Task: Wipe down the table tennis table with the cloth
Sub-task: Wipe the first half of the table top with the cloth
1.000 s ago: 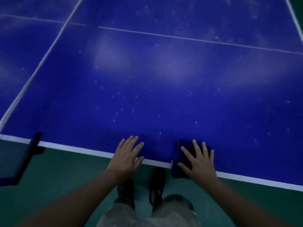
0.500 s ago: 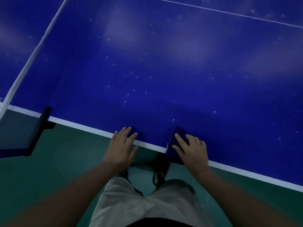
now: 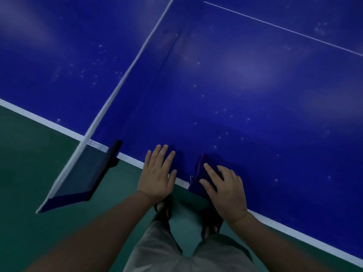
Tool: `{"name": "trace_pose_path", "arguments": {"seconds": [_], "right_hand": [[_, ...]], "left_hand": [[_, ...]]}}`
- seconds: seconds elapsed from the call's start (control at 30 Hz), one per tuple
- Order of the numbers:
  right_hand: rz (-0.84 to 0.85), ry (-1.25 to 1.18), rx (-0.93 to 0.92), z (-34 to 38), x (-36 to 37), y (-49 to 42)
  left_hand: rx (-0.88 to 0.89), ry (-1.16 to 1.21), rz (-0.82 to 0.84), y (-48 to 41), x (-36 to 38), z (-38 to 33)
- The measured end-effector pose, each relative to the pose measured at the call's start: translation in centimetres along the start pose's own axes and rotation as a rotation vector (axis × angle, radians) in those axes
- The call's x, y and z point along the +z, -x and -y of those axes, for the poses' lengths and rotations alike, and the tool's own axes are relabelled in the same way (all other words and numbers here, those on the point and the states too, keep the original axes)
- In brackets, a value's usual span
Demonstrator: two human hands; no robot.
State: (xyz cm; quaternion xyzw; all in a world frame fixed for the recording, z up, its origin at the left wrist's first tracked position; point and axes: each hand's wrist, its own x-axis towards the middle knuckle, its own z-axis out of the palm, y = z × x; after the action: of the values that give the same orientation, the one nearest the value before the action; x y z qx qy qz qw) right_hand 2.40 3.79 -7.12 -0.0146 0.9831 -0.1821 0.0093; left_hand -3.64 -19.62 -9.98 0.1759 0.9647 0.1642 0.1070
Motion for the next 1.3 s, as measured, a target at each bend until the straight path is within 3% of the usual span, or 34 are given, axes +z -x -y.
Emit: {"name": "trace_pose_path", "arguments": {"seconds": [0.27,0.4,0.5,0.6,0.77,0.97,1.07,1.2,1.3], "right_hand": [[-0.073,0.047,0.01,8.9,4.4,-9.1],[0.061,0.187,0.082,11.6,7.3,-12.8],[0.159,0.273,0.009,10.5,8.9,-14.4],[0.152,0.313,-0.14,7.9,8.5,-18.9],[0.083,0.309,0.033,8.0,8.2,-29.3],[0.237,0.295,-0.412,10.6,10.1,-15.8],[0.242,0.303,-0.518,8.4,9.3,-19.6],[0.166,0.311,-0.261,7.6,7.8,-31.1],[0.121,0.302,-0.206,8.1,8.7,-30.2]], "left_hand": [[0.041,-0.156,0.052,-7.4,-3.0,10.9],[0.066,-0.231,0.092,-8.2,-2.5,12.4],[0.083,-0.195,0.08,-8.4,-2.1,12.4],[0.087,-0.18,0.063,-8.6,-2.1,12.5],[0.056,-0.12,0.02,-8.4,-2.3,12.3],[0.093,-0.024,-0.03,-8.0,-2.6,12.5],[0.086,-0.061,0.007,-8.0,-2.6,12.3],[0.052,-0.112,0.015,-8.3,-2.8,12.2],[0.032,-0.094,0.02,-7.9,-3.0,11.8]]}}
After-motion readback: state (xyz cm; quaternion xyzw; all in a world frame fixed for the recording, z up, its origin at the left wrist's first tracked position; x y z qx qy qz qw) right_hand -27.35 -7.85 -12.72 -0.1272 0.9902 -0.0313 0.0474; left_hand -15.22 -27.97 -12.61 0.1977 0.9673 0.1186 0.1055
